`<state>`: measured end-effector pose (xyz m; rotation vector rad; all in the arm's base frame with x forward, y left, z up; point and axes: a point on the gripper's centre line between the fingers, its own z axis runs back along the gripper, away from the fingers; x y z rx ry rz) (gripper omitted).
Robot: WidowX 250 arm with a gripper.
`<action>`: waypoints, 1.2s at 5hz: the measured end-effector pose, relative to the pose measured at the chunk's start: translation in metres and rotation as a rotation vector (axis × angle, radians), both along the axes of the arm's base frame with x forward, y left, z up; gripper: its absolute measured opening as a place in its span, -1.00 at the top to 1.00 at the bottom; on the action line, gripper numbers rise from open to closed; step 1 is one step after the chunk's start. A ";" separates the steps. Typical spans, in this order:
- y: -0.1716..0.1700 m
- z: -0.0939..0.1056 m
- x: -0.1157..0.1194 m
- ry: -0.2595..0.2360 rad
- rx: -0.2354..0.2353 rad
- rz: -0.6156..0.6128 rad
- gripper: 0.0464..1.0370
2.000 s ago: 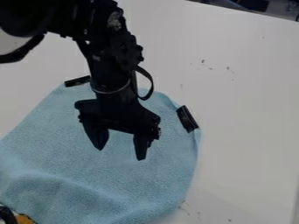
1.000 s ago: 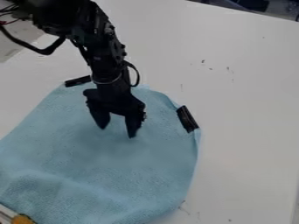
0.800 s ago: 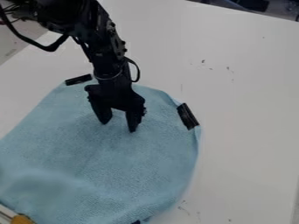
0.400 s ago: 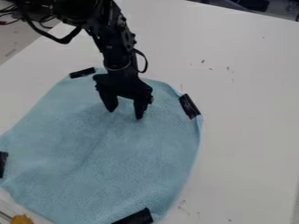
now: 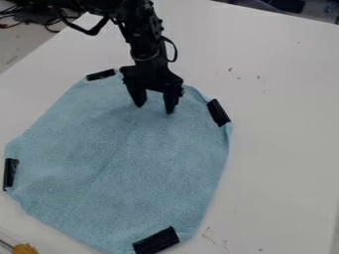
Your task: Straighten the cloth
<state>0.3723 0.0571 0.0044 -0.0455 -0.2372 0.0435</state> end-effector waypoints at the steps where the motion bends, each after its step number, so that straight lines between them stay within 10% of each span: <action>1: -0.001 0.000 -0.002 0.017 -0.009 0.004 -0.92; 3: -0.001 0.025 -0.018 0.162 0.099 0.021 -0.92; 4: 0.000 0.066 -0.008 0.128 0.179 -0.010 -0.92; 6: -0.010 0.086 -0.002 0.138 0.213 -0.031 -0.92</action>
